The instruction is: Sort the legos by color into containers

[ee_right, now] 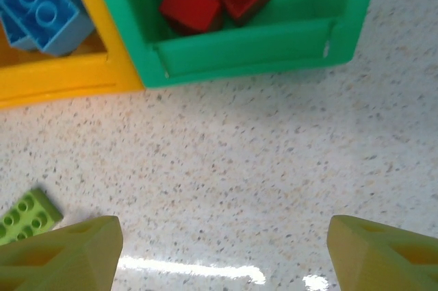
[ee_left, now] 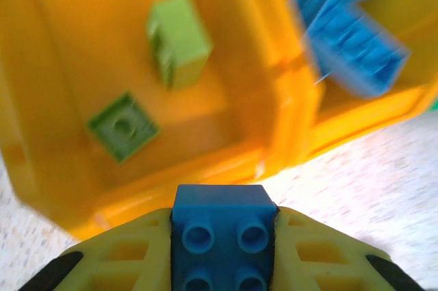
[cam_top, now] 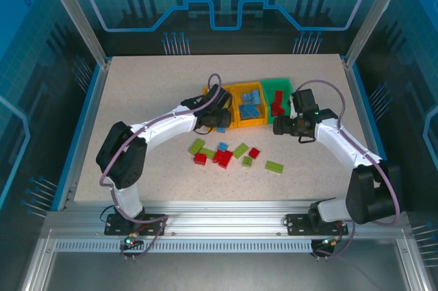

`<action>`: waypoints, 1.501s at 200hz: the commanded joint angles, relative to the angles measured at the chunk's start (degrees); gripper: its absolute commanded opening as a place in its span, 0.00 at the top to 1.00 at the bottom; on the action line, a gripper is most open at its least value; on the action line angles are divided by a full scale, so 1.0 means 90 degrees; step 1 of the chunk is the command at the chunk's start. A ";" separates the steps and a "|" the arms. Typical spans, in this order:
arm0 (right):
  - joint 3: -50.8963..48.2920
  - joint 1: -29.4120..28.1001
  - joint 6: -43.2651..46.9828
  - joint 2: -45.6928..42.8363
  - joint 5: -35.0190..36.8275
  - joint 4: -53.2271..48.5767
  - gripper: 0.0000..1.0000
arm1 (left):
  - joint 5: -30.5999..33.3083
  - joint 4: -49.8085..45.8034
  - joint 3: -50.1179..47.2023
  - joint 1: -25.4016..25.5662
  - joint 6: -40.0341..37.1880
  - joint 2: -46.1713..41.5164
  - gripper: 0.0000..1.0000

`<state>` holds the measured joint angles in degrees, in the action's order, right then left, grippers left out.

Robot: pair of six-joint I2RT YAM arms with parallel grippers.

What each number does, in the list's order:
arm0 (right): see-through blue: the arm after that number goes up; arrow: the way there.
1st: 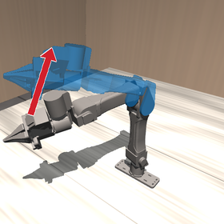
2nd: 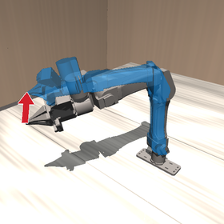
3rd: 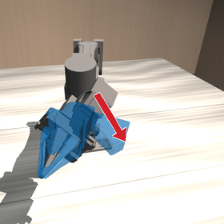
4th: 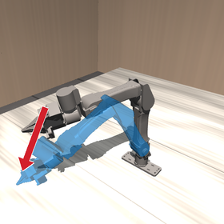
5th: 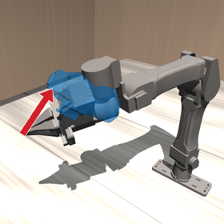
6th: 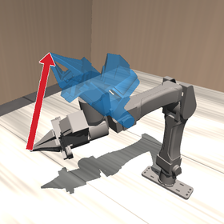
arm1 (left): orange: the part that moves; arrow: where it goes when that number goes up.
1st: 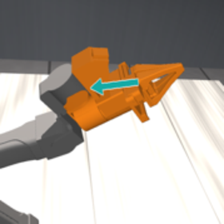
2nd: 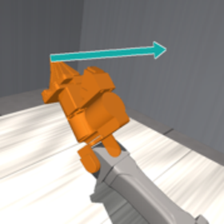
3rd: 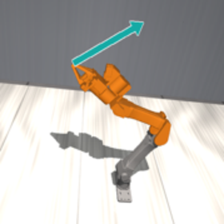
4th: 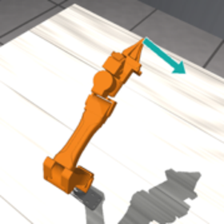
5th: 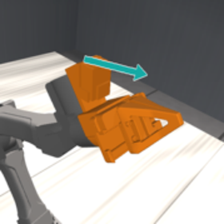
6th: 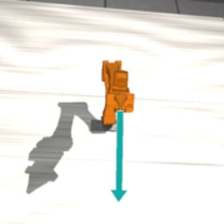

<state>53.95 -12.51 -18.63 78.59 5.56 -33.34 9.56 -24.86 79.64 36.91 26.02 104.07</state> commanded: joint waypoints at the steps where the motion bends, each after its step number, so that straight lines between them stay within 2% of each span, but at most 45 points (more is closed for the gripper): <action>1: -0.0224 -0.0296 -0.0212 -0.0230 -0.0167 0.0113 0.20 | -0.0327 0.0025 0.0713 -0.0027 -0.0064 0.0093 0.74; 75: -0.0797 -0.1551 -0.0246 0.0009 -0.0749 0.0538 0.23 | -0.0979 -0.0561 0.3739 -0.0048 -0.0364 0.2294 0.73; 122: -0.0668 -0.1948 -0.0049 0.0417 -0.0664 0.0629 0.22 | -0.1043 -0.0822 0.4557 -0.0261 -0.0209 0.3121 0.72; 144: -0.0538 -0.1988 -0.0082 0.0692 -0.0686 0.0575 0.22 | -0.1067 -0.0768 0.4560 -0.0327 -0.0130 0.3181 0.66; 176: -0.0429 -0.2037 -0.0384 0.1052 -0.0686 0.0491 0.22 | -0.1170 -0.0681 0.4507 -0.0324 -0.0014 0.3125 0.53; 202: -0.0438 -0.2081 -0.0678 0.1113 -0.0752 0.0592 0.22 | -0.1292 -0.0329 0.4072 -0.0323 0.0130 0.2797 0.29; 237: -0.0430 -0.2163 -0.0822 0.1206 -0.0833 0.0746 0.22 | -0.1502 0.0418 0.3064 -0.0286 0.0386 0.2081 0.11; 245: -0.0430 -0.2180 -0.0788 0.1282 -0.0832 0.0751 0.22 | -0.1531 0.0565 0.2846 -0.0291 0.0417 0.1924 0.02; 283: -0.0127 -0.2186 -0.0770 0.1669 -0.0604 0.0619 0.29 | -0.1456 0.0885 0.1907 -0.0280 0.0444 0.1124 0.01; 300: -0.0107 -0.2183 -0.0758 0.1698 -0.0523 0.0657 0.35 | -0.1367 0.0970 0.1463 -0.0281 0.0392 0.0790 0.01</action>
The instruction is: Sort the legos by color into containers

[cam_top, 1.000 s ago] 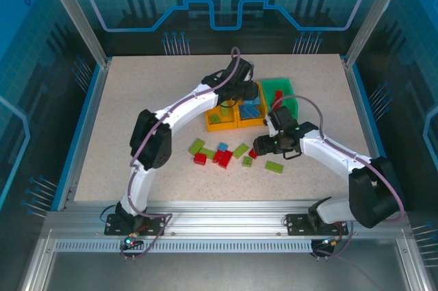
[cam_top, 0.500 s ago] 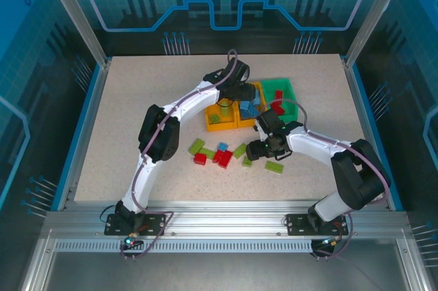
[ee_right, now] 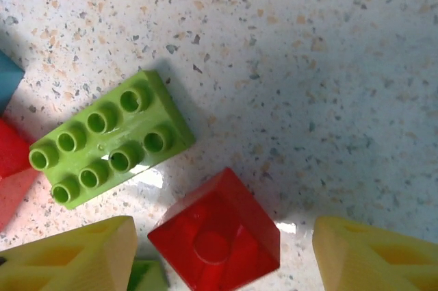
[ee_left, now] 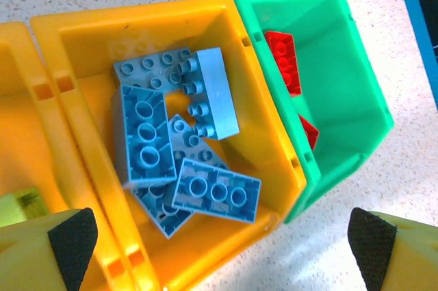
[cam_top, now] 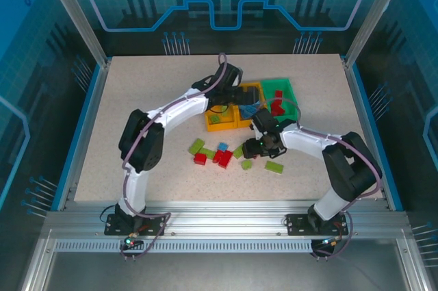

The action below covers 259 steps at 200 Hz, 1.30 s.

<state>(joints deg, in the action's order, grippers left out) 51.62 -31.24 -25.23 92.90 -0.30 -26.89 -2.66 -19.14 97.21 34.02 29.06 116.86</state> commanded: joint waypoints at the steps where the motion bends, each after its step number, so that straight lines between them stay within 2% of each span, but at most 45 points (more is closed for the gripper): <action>1: 0.0153 -0.0102 -0.0021 0.0107 0.0129 -0.0059 0.36 | -0.0004 0.0336 -0.0523 0.0039 0.0053 -0.0655 0.01; 59: 0.0186 0.0024 0.0118 0.0055 0.0330 -0.0116 0.63 | 0.0215 0.0418 -0.1820 0.0031 0.0043 -0.1528 0.01; 77: 0.0137 0.0085 0.0118 -0.0059 0.0417 -0.0193 0.67 | 0.0311 0.0378 -0.2093 0.0033 0.0044 -0.1695 0.01; 129: 0.0213 0.0407 0.0174 -0.0852 0.0519 -0.0533 0.68 | 0.0467 0.0227 -0.2665 0.0034 0.0063 -0.2065 0.01; 168: 0.0789 0.1206 0.0550 -0.1158 0.0490 -0.0778 0.67 | 0.0549 0.0164 -0.3108 0.0047 0.0089 -0.2353 0.01; 192: 0.1343 0.1685 0.0804 -0.0831 0.0597 -0.0738 0.67 | 0.0636 0.0069 -0.3372 0.0149 0.0060 -0.2493 0.01; 221: 0.2149 0.2168 0.0967 0.0002 0.0681 -0.0612 0.68 | 0.0851 -0.0107 -0.3663 0.0410 -0.0013 -0.2611 0.01; 259: 0.3158 0.2473 0.0968 0.1119 0.0598 -0.0628 0.67 | 0.0961 -0.0222 -0.4034 0.0753 0.0061 -0.2802 0.01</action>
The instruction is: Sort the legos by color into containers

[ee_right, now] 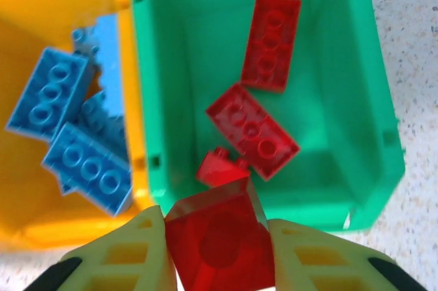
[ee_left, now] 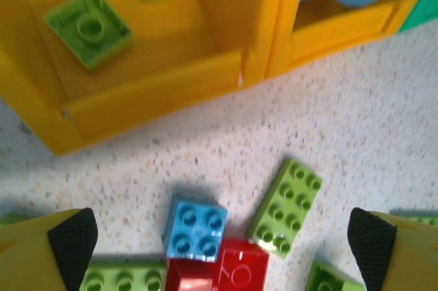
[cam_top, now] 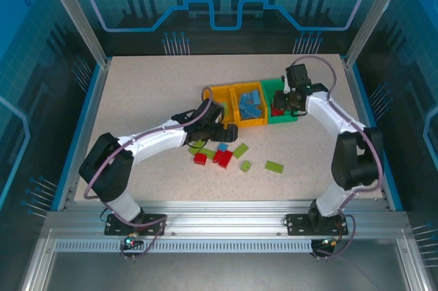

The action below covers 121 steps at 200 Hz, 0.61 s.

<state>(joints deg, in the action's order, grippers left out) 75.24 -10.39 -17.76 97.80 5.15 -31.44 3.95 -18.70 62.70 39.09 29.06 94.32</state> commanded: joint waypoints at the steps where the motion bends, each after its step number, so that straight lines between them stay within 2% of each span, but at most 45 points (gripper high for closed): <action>1: 0.0549 0.0162 0.0142 0.0606 -0.0001 -0.0131 0.67 | 0.0227 -0.0273 -0.0204 0.0194 0.0067 -0.0302 0.01; 31: 0.1041 0.0252 0.0161 0.1156 0.0135 -0.0237 0.63 | 0.0335 -0.0323 -0.0458 0.0486 0.0226 -0.0411 0.03; 44: 0.1119 0.0289 0.0147 0.1265 0.0068 -0.0256 0.55 | 0.0354 -0.0286 -0.0553 0.0608 0.0262 -0.0432 0.04; 62: 0.1172 0.0304 0.0157 0.1284 -0.0007 -0.0314 0.49 | 0.0387 -0.0355 -0.0604 0.0733 0.0298 -0.0384 0.06; 83: 0.1074 0.0295 0.0146 0.1075 -0.0103 -0.0315 0.30 | 0.0411 -0.0374 -0.0667 0.0802 0.0322 -0.0349 0.06; 105: 0.0852 0.0274 0.0147 0.0722 -0.0217 -0.0341 0.26 | 0.0440 -0.0383 -0.0687 0.0803 0.0326 -0.0353 0.07; 121: 0.0645 0.0229 0.0152 0.0411 -0.0284 -0.0386 0.20 | 0.0501 -0.0388 -0.0677 0.0805 0.0308 -0.0369 0.08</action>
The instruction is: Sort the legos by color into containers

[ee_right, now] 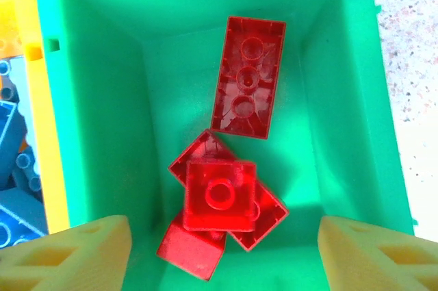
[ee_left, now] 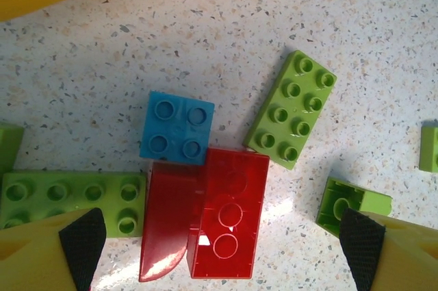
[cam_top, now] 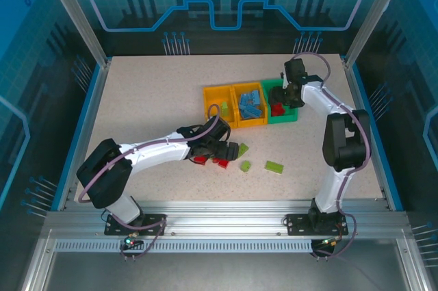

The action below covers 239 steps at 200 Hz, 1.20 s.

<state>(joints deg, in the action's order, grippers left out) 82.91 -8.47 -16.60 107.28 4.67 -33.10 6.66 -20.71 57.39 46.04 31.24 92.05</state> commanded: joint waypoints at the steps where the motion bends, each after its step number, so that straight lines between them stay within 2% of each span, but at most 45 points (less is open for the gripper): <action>1: -0.0228 0.0005 0.0026 -0.0666 -0.0233 -0.0200 0.19 | 0.0209 -0.0167 -0.0087 0.0032 0.0064 -0.0119 0.08; 40: -0.1289 -0.0486 -0.0011 -0.1735 -0.0633 -0.0269 0.18 | 0.0763 -0.0299 -0.0106 0.0014 0.0170 -0.0316 0.06; 55: -0.1862 -0.0939 0.0019 -0.2202 -0.0735 -0.0232 0.18 | 0.0988 -0.0388 -0.0136 -0.0034 0.0220 -0.0426 0.01; 86: -0.3176 -0.2083 0.0513 -0.2964 -0.0935 0.0353 0.18 | 0.0983 -0.0358 -0.0376 -0.0322 0.0287 -0.0722 0.01; 109: -0.3847 -0.2622 0.0734 -0.3193 -0.1084 0.0628 0.16 | 0.0901 -0.0358 -0.0655 -0.0710 0.0523 -0.1015 0.01; 123: -0.3984 -0.2799 0.0763 -0.3236 -0.1422 0.0710 0.15 | 0.0889 -0.0351 -0.0849 -0.0918 0.0618 -0.1258 0.01; 145: -0.3965 -0.3136 0.0824 -0.3213 -0.1351 0.0571 0.14 | 0.0894 -0.0383 -0.1118 -0.1194 0.0740 -0.1608 0.01; 179: -0.3659 -0.3578 0.0846 -0.2761 -0.0651 -0.0046 0.14 | 0.0703 -0.0288 -0.1509 -0.1556 0.0852 -0.2006 0.01; 239: -0.3065 -0.4118 0.1039 -0.1894 -0.0328 -0.0505 0.16 | 0.0609 -0.0270 -0.1666 -0.1715 0.0923 -0.2166 0.01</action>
<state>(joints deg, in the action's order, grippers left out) 52.62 -43.88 -8.86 87.50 -0.78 -33.91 13.28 -22.83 43.48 31.27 38.06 74.06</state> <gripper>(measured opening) 0.851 0.989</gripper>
